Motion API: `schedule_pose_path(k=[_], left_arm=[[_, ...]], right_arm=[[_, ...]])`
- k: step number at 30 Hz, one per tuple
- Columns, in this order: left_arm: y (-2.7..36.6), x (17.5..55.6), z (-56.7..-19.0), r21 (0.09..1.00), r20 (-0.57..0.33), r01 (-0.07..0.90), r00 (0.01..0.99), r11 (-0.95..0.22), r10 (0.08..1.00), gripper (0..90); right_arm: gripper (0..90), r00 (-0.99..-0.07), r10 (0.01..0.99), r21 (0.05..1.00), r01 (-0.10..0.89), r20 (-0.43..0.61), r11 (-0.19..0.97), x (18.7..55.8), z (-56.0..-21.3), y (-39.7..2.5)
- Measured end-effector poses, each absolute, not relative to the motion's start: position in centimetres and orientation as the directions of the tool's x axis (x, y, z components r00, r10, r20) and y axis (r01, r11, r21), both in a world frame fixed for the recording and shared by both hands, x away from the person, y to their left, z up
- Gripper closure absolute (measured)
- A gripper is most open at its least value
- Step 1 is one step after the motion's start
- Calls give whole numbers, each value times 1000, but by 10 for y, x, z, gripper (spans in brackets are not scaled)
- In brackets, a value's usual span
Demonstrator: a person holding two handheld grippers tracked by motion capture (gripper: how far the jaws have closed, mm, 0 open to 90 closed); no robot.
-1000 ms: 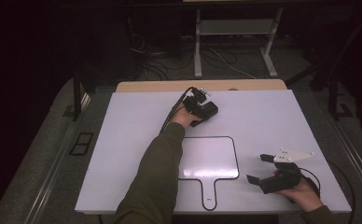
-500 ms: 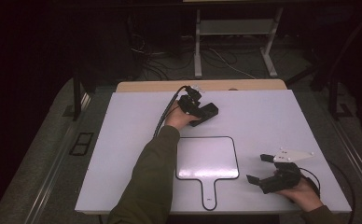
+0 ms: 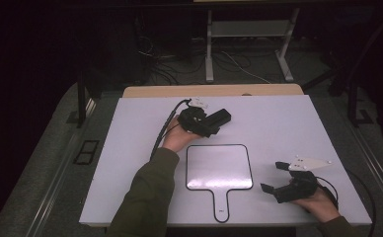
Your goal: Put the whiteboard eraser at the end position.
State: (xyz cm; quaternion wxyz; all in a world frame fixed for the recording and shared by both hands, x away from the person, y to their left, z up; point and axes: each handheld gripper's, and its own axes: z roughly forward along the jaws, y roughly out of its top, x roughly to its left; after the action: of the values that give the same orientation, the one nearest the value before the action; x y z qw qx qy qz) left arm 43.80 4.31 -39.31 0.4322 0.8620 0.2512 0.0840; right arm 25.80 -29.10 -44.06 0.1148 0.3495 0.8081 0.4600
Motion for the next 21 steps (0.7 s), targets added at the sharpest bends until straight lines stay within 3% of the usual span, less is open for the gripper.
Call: schedule_pose_path(k=[21], left_arm=[[102,362,-396,833,-90,354,845,-425,527,112]], right_arm=[[0,-736,663,830,450,136,330,265,-443,-291]])
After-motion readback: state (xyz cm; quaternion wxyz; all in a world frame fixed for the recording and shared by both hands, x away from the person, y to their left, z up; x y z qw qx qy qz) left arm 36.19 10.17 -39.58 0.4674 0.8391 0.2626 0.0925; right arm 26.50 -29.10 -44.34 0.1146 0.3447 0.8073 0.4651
